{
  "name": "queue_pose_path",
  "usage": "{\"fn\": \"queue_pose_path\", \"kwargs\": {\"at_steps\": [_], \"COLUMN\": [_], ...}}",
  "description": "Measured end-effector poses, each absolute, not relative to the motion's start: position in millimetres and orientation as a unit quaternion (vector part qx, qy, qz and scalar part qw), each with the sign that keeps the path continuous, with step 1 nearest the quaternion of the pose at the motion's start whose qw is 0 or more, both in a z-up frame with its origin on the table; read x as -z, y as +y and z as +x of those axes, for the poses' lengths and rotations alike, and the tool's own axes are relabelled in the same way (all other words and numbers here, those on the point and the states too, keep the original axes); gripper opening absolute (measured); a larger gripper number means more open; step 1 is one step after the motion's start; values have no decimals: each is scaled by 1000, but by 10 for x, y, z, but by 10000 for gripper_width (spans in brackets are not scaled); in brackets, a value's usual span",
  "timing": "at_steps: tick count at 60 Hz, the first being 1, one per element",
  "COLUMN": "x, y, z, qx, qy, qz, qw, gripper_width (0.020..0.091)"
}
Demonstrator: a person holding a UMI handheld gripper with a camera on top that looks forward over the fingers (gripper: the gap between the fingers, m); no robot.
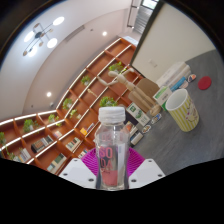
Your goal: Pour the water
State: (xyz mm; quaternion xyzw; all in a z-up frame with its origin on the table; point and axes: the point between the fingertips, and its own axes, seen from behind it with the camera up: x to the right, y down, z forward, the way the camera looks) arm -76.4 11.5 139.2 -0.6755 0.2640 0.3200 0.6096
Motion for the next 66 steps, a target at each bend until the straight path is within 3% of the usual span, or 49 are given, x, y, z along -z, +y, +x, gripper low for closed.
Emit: {"fn": "queue_pose_path", "kwargs": {"at_steps": [11,25,33,51,59,66], "x": [-1689,-1813,-1717,-1818,-2053,-2252], "y": [304,561,584,735,699,621], "z": [-122,424,598,466,477,736], "qx": [-445,-584,-630,-616,-526,-360], "qy": [411,540,595,568,486,380], "qz": [-561,-374,-275,-341,-463,-589], "qw": [565,476,418,426,522,616], "gripper_width": [347,346,345,365,366,368]}}
